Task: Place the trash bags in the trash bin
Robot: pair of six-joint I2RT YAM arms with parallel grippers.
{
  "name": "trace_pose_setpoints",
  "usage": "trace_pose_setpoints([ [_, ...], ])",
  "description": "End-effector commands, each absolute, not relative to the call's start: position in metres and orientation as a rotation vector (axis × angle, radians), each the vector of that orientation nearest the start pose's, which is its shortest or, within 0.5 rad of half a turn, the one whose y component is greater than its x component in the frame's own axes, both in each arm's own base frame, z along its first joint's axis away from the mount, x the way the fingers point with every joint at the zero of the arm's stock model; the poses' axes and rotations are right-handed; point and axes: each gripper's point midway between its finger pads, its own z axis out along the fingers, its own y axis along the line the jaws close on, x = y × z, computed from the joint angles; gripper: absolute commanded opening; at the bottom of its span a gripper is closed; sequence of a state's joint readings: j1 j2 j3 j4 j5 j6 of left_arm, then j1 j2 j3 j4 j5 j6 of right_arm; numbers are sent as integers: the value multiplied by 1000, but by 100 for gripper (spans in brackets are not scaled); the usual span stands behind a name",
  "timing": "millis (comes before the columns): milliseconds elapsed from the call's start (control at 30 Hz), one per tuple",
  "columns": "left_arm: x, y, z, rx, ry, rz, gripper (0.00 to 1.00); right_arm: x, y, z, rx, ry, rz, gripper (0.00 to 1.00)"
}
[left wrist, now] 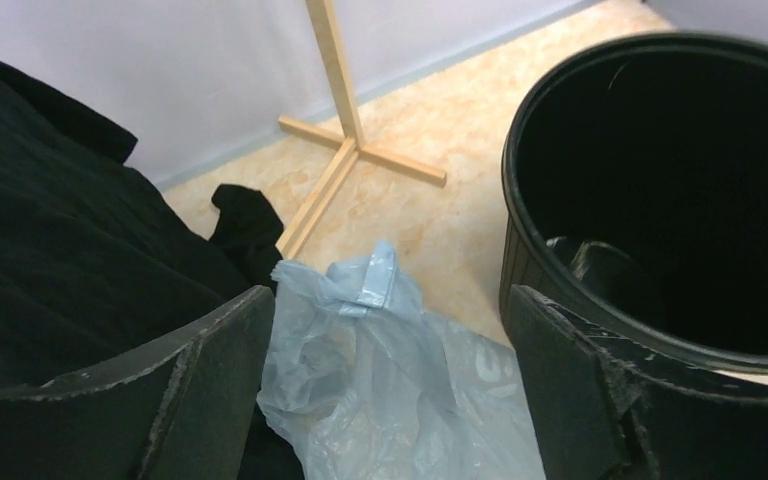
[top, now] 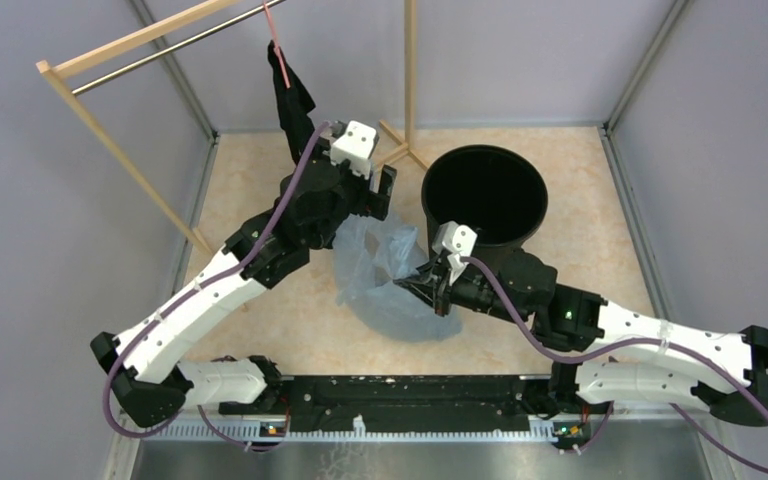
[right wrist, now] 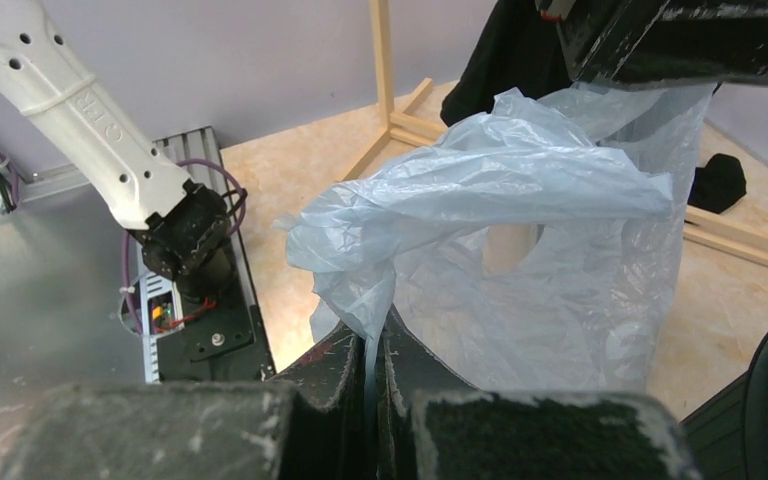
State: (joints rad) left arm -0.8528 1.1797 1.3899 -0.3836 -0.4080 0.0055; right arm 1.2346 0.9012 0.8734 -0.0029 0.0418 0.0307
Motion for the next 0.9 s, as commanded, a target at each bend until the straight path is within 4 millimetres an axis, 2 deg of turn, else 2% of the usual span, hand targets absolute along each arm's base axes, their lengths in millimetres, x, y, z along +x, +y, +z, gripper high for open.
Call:
trace_pose_setpoints([
  [0, 297, -229, 378, 383, 1724, -260, 87, 120, 325, 331, -897, 1396, 962, 0],
  [67, 297, -225, 371, 370, 1730, -246, 73, 119, 324, 330, -890, 1401, 967, 0],
  [133, 298, -220, 372, 350, 1724, -227, 43, 120, 323, 331, -871, 1399, 971, 0],
  [167, 297, -217, 381, 334, 1713, -228, 26, 122, 322, 333, -855, 1402, 966, 0],
  [200, 295, -215, 390, 327, 1700, -237, 14, 126, 320, 338, -828, 1403, 956, 0],
  [233, 292, -215, 406, 321, 1672, -265, 5, 130, 318, 343, -798, 1406, 943, 0],
  [267, 287, -217, 424, 322, 1633, -316, 0, 135, 316, 350, -764, 1408, 925, 0],
  [367, 254, -232, 497, 373, 1425, -577, 0, 148, 318, 382, -715, 1378, 875, 0],
  [467, 193, -254, 569, 547, 1143, -888, 0, 155, 326, 425, -705, 1338, 853, 0],
  [533, 154, -260, 606, 649, 970, -1039, 0, 157, 329, 462, -675, 1293, 866, 0],
  [633, 105, -258, 649, 747, 734, -1202, 0, 163, 318, 515, -637, 1199, 829, 0],
  [733, 84, -253, 677, 771, 586, -1257, 0, 172, 293, 562, -568, 1113, 738, 0],
  [867, 90, -260, 699, 740, 526, -1270, 0, 182, 251, 604, -484, 1034, 593, 0],
])
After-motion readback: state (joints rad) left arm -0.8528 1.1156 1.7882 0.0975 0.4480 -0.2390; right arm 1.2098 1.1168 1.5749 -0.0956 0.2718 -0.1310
